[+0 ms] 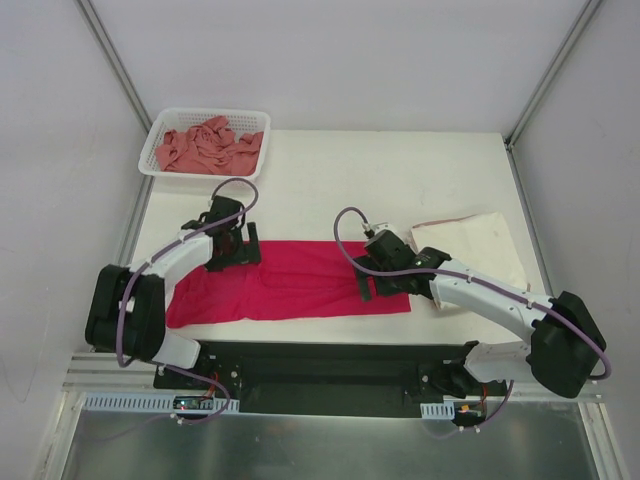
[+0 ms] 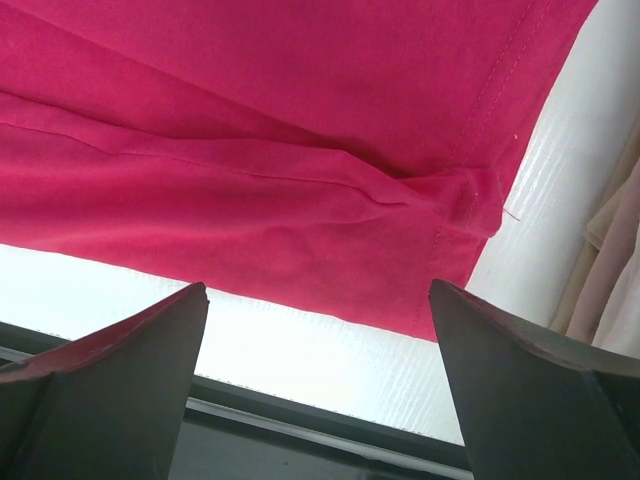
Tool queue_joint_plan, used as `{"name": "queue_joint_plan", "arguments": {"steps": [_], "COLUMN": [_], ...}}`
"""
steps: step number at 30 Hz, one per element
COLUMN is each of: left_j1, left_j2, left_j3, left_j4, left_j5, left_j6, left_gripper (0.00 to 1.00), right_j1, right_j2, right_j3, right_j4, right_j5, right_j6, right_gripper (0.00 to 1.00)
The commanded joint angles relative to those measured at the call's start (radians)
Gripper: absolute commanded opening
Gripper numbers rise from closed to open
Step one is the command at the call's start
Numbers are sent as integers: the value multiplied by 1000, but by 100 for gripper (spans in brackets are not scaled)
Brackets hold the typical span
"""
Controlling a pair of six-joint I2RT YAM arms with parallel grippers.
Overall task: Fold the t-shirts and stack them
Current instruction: Fold the tshirt
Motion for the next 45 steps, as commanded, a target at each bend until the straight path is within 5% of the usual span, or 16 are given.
{"name": "queue_joint_plan", "arguments": {"steps": [1,8,10,18,25,32,38,45], "left_j1": [-5,-5,-5,-8,-13,-11,-13,-16], "left_j2": [152,400,410,332,158,-26,51,253], "left_j3": [141,292,306,329,304,133,97,206], "left_j4": [14,5,-3,-41,-69,-69,-55,-38], "left_j5": [-44,44,58,104,70,18,25,56], "left_j6": [163,254,259,256,84,-114,-204,-241], "left_gripper": [99,95,90,99,99,99,99,99], "right_j1": [-1,-1,-1,-2,-21,-90,-148,-145], "right_j2": [2,16,14,33,71,282,470,441], "right_j3": [-2,6,6,34,89,254,360,218], "right_j4": [5,-6,-10,-21,2,20,25,69], "right_j5": [7,22,38,38,33,32,-60,-145], "right_j6": [-9,-14,-15,-20,-18,-54,-63,12], "right_gripper": [97,97,97,97,97,97,97,97]}}
